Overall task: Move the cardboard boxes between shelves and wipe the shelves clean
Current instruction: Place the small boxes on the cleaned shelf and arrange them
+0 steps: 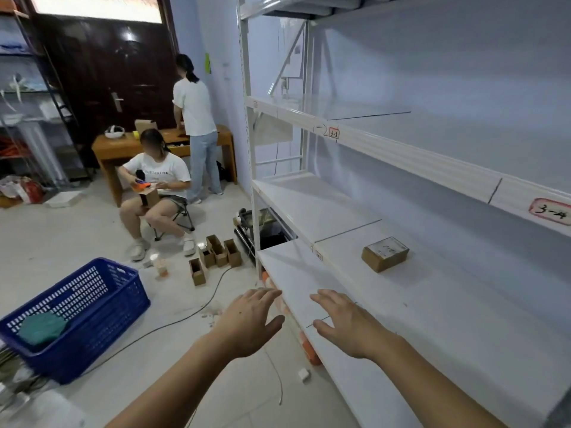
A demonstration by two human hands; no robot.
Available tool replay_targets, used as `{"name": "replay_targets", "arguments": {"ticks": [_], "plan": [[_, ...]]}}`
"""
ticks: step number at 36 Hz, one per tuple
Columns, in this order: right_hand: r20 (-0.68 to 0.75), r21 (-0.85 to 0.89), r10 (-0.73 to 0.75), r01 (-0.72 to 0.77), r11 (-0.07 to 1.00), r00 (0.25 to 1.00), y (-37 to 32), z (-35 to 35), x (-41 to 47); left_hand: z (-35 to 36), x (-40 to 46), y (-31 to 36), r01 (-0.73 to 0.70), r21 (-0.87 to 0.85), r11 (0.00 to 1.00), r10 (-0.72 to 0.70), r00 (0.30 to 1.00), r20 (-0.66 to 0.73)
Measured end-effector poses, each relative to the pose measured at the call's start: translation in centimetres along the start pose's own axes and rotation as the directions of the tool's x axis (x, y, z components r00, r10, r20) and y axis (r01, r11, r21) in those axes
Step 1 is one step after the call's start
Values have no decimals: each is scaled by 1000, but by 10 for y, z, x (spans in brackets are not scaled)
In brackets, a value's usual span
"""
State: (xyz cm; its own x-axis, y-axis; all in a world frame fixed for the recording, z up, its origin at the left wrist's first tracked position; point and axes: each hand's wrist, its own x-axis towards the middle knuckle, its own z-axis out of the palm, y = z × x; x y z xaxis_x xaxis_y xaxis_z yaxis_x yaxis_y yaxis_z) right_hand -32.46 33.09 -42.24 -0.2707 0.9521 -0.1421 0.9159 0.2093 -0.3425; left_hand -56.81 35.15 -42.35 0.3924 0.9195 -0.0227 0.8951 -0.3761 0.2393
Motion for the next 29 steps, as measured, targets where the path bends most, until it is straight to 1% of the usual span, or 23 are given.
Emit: {"name": "replay_targets", "arguments": {"ticks": [7,12,17,22,26,29], "plan": [[-14,8,74,-74,997,997,24,-9,67,3,82,-27,-70,-8,998,70,997,36],[-51,37,171,-169,985,984,40,-14,112,2,149,-49,-149,-24,989,151,986,69],[-90,67,252,-247,967,963,53,-22,139,2,204,-63,-234,-25,972,235,967,101],[-122,101,382,-372,923,916,83,-35,163,7,270,-55,-355,-29,935,355,924,139],[-160,129,475,-458,879,866,120,-41,181,21,319,-41,-413,-49,909,416,897,153],[-179,133,517,-500,856,837,153,-46,196,33,356,-27,-452,-58,890,455,877,153]]}}
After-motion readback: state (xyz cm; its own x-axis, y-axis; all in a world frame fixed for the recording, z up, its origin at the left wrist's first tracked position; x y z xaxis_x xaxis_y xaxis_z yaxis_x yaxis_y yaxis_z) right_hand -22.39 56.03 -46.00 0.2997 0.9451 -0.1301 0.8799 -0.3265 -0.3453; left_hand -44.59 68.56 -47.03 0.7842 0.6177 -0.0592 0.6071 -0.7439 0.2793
